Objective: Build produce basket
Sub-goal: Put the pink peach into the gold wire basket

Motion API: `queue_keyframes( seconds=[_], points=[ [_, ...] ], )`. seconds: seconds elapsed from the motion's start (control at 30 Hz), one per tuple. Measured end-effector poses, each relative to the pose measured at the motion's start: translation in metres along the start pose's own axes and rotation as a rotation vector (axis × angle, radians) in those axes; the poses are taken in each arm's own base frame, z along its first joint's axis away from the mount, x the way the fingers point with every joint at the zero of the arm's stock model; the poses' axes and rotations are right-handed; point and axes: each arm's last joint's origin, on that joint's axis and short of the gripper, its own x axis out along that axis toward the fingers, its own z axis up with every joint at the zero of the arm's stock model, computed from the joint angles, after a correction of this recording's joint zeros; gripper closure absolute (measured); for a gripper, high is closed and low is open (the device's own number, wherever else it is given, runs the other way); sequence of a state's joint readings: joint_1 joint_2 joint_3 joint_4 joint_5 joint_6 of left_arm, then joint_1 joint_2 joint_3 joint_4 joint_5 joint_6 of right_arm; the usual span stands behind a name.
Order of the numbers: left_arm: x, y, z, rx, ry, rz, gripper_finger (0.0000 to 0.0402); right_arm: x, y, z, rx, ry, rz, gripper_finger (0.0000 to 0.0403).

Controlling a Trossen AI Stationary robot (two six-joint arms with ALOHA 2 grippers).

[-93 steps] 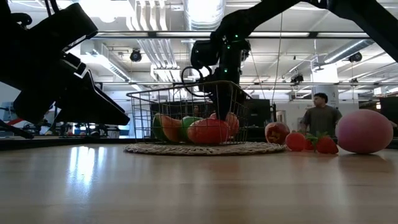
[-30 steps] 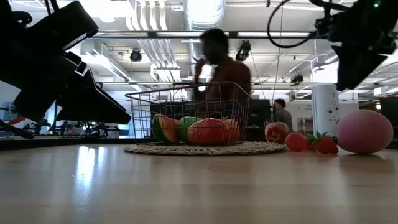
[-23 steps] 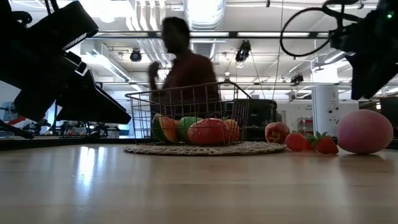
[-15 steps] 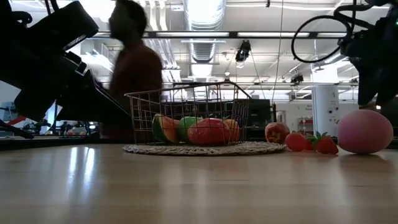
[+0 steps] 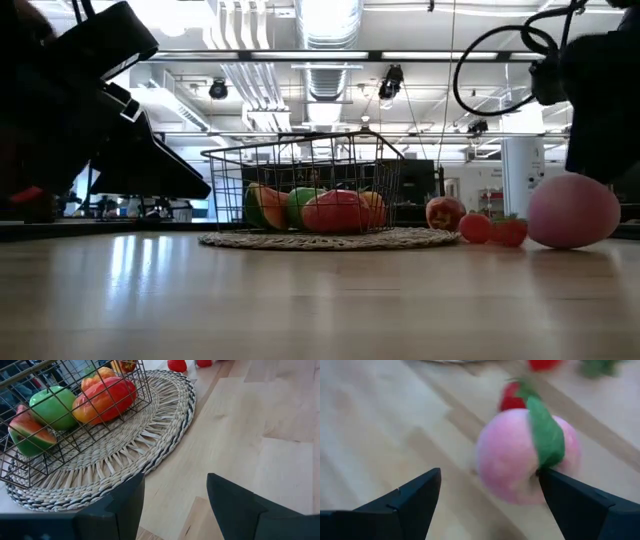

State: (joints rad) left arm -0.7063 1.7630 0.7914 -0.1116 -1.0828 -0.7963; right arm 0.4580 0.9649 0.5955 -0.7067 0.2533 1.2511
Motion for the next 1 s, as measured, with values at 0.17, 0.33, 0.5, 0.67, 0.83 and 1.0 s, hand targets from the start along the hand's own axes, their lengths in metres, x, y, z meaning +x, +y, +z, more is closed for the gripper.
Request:
queue_keyframes(
  seconds=[0.17,0.33,0.5,0.67,0.83,1.0],
  points=[
    [0.000,0.000,0.000,0.000,0.000,0.000,0.0203,-0.001,0.014,0.005,-0.048,-0.053,0.141,0.0076],
    [0.000,0.000,0.000,0.000,0.000,0.000,0.0203,-0.002,0.021,0.008,-0.087,-0.084,0.205,0.0076],
    [0.000,0.000,0.000,0.000,-0.001,0.000,0.0203,0.002,0.024,0.007,-0.127,-0.075,0.202,0.0076],
    [0.000,0.000,0.000,0.000,-0.001,0.000,0.0203,0.011,0.039,0.008,-0.299,-0.092,0.296,0.0076],
    [0.000,0.000,0.000,-0.001,-0.001,0.000,0.0203,0.008,0.062,0.014,-0.502,-0.115,0.375,0.0076],
    [0.000,0.000,0.000,-0.001,-0.001,0.001,0.0203,-0.012,0.065,0.023,-0.653,-0.056,0.158,0.0076]
  ],
)
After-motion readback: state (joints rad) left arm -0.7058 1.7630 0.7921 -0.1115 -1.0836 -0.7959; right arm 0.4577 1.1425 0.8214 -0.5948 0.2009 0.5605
